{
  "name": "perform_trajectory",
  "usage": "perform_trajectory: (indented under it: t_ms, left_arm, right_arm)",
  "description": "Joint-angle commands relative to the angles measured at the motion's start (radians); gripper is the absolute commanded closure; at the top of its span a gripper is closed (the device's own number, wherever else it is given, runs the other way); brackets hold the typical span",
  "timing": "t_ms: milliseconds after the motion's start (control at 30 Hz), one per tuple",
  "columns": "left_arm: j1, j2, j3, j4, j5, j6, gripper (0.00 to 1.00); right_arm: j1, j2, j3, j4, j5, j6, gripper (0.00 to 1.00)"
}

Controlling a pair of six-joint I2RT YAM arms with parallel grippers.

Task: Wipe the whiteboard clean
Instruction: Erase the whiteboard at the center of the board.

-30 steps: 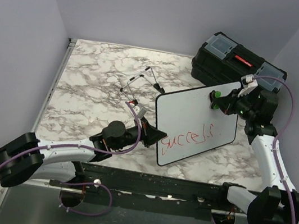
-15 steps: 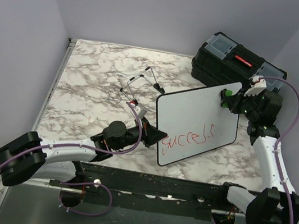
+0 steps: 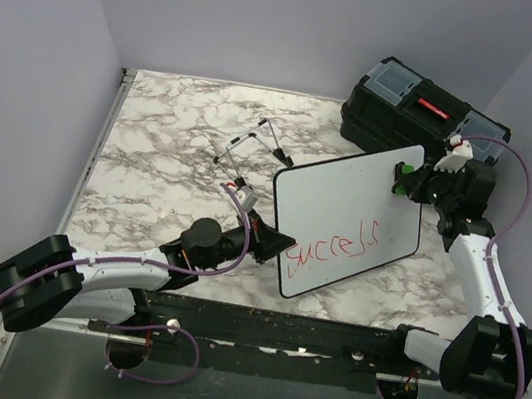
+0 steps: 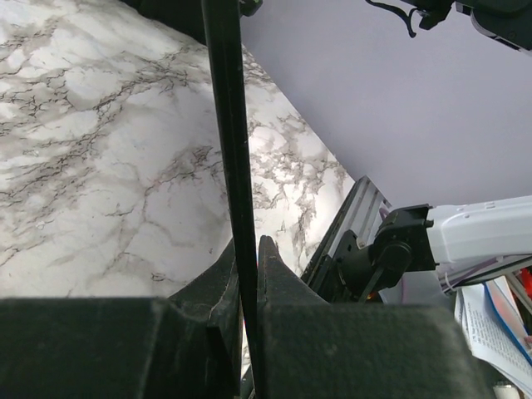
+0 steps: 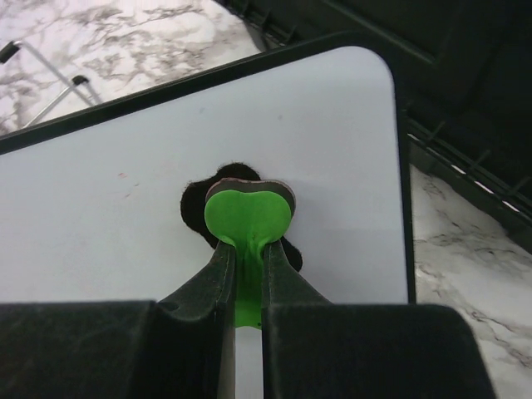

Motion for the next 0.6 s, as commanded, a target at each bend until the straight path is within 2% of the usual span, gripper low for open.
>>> perform_trajectory:
  t_ms: [0, 200, 333, 367, 467, 567]
  left_arm:
    - [-0.007, -0.041, 0.003, 0.192, 0.045, 0.042, 1.00]
    - [-0.007, -0.045, 0.011, 0.190, 0.055, 0.047, 1.00]
    - [-0.007, -0.053, 0.009, 0.187, 0.050, 0.048, 1.00]
    - [-0.007, -0.053, 0.007, 0.188, 0.050, 0.049, 1.00]
    - [-0.007, -0.052, 0.007, 0.189, 0.049, 0.048, 1.00]
    - [-0.007, -0.050, 0.014, 0.182, 0.050, 0.049, 1.00]
  right_arm:
    - [-0.017, -0.005, -0.016, 0.019, 0.163, 0.025, 0.99]
    - [-0.056, -0.042, -0.049, 0.008, 0.198, 0.024, 0.99]
    - [-0.099, -0.043, -0.041, -0.051, 0.135, -0.003, 0.99]
    - [-0.099, -0.048, -0.042, -0.075, 0.094, -0.027, 0.99]
    - [-0.099, -0.082, -0.065, -0.148, -0.226, -0.168, 0.99]
    - [-0.098, -0.108, -0.075, -0.172, -0.465, -0.202, 0.99]
